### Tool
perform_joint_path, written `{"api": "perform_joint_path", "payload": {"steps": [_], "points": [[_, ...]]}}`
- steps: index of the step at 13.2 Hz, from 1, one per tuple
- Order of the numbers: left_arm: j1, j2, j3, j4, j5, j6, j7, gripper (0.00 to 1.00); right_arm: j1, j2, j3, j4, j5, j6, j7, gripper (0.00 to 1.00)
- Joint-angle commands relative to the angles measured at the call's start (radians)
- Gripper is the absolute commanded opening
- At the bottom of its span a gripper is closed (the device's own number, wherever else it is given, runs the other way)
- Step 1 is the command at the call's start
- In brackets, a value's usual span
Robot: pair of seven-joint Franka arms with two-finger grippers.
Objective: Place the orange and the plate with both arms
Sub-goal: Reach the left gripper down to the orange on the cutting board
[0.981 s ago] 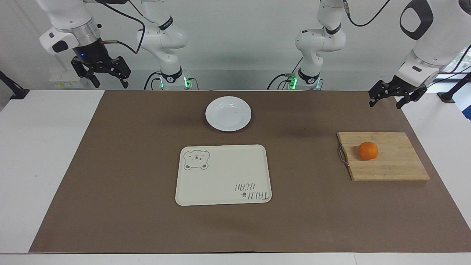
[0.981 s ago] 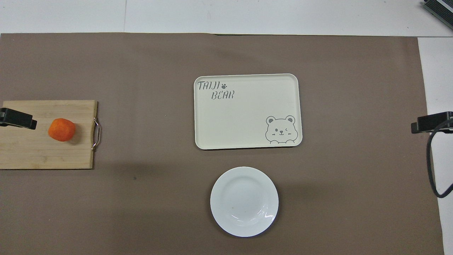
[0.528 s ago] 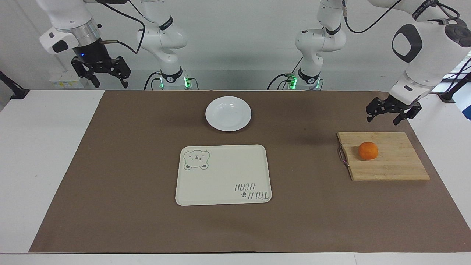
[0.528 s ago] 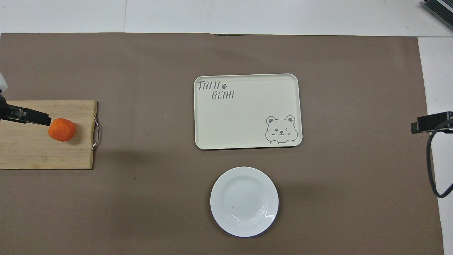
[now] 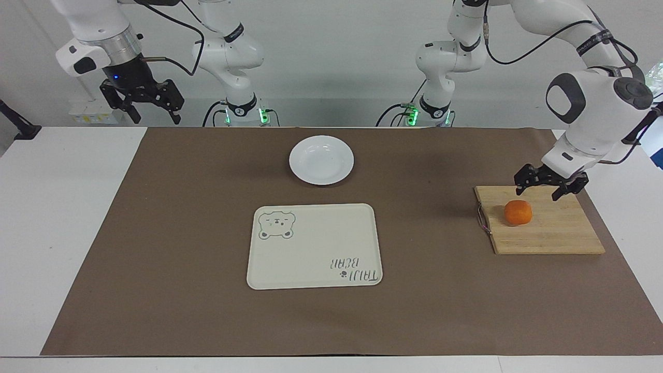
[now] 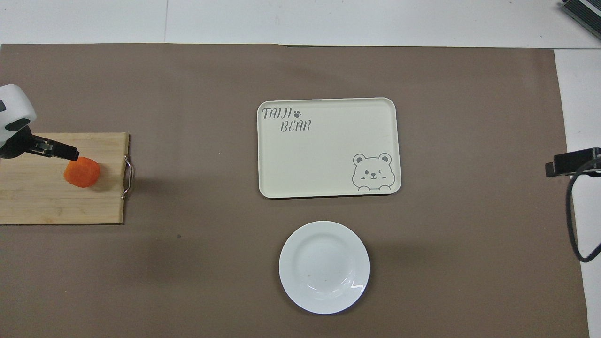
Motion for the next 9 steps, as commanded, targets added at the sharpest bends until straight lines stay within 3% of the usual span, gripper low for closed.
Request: {"api": "perform_joint_path", "payload": {"steps": [1, 9], "points": [[0.032, 0.004, -0.006, -0.064, -0.023, 0.077, 0.045, 1.0, -0.011, 0.004, 0.011, 0.011, -0.009, 0.006, 0.002, 1.0], [0.049, 0.023, -0.006, -0.259, -0.093, 0.299, 0.053, 1.0, -0.011, 0.004, 0.011, 0.011, -0.009, 0.006, 0.002, 1.0]]}}
